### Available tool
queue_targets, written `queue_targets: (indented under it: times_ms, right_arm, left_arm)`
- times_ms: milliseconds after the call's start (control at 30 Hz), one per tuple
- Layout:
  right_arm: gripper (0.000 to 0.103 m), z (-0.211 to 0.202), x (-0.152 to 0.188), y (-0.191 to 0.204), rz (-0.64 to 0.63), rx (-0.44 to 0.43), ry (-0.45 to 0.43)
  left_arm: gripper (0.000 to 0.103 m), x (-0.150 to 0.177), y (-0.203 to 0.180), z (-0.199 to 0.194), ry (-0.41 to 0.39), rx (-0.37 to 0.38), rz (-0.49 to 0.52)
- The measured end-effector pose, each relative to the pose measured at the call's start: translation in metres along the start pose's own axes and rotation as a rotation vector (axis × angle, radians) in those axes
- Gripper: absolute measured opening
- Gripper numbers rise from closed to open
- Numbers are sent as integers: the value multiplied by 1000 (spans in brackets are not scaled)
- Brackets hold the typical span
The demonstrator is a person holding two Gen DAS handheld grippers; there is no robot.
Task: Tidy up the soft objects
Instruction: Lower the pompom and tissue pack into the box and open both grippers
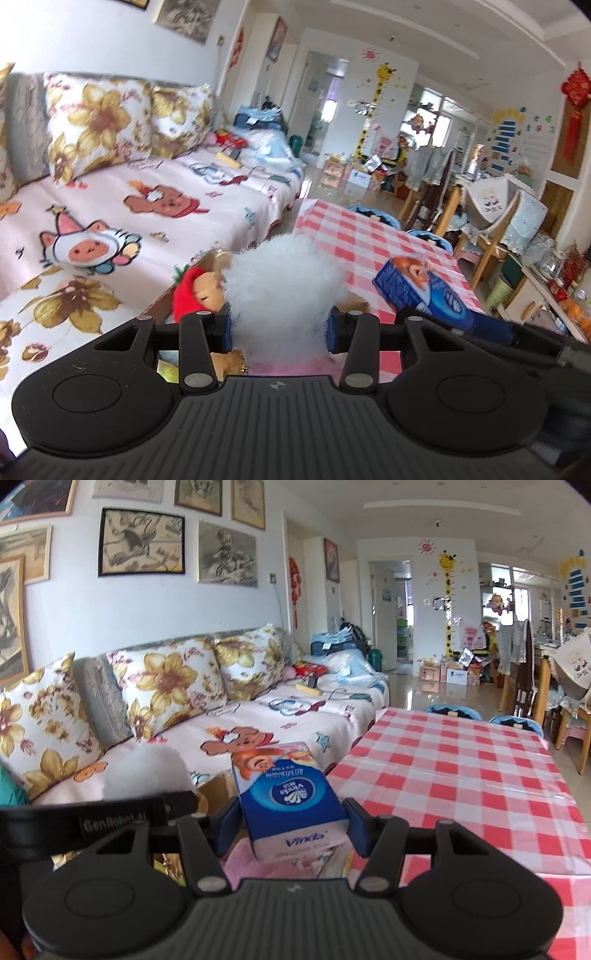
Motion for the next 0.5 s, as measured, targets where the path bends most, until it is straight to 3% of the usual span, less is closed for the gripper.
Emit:
queue_targets:
  times_ms: [267, 400, 467, 500]
  right_arm:
    - [54, 28, 24, 22, -81, -58, 104]
    - [64, 28, 34, 29, -120, -65, 134]
    - [69, 21, 34, 26, -110, -59, 126]
    - [76, 15, 33, 22, -91, -67, 114]
  left_arm:
    - [54, 3, 3, 4, 23, -42, -12]
    - [56, 7, 1, 5, 42, -38, 10]
    - [73, 4, 2, 7, 47, -27, 19]
    - [79, 3, 3, 6, 44, -13, 16]
Point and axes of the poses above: each gripper's, at about its wrist camera, not at the fingertips, and z roughly the way its jaws point, y to its left, x to its underside, the point moved 8 cm from there along z, roughly the way its jaws point, and after that the axes turned 13 degrees about y, right-handed, at the moved point
